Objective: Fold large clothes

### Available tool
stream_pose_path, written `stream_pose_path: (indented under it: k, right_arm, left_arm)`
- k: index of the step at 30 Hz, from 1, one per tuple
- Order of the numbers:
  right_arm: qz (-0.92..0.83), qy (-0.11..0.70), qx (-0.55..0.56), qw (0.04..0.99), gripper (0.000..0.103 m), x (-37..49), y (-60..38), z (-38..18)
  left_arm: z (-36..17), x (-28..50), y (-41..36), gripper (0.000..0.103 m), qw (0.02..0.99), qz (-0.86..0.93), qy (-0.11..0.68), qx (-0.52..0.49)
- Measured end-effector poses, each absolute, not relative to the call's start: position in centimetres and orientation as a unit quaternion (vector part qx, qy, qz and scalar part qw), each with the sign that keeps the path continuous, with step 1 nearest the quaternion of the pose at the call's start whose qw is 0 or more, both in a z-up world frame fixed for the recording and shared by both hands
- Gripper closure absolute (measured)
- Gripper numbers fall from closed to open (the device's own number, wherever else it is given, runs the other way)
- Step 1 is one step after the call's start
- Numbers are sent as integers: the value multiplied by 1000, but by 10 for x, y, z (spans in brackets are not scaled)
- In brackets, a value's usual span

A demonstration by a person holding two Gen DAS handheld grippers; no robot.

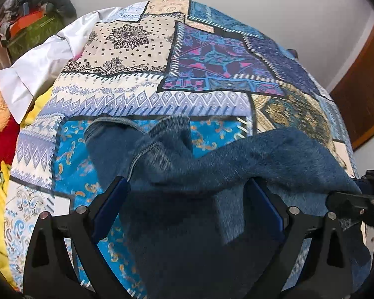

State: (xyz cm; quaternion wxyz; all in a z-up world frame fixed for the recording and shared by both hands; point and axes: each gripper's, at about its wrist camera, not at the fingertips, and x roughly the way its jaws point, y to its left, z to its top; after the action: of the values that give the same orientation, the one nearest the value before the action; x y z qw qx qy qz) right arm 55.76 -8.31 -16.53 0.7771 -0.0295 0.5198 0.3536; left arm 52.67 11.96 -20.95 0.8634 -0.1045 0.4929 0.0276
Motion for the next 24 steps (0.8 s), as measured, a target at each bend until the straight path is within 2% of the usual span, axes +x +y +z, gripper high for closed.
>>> stream_pose_path:
  k: [5,10,19,24]
  right_arm:
    - [347,542,-42,764,82,577,-87,-194]
    - [339,562,5,754,82,580,-111,-181]
    - [334,494,-71,800,82,519,-121,-124]
    - [342,484,-128,795,82,478,-107,-134]
  left_arm:
    - [-229,536,128,5,847,45,517,-115]
    - [-207,515,144,8,852,64,509,-108]
    - [-174,443,119,8,868,6,495,-33]
    - [-189,405,96,7,853,-25,519,-45]
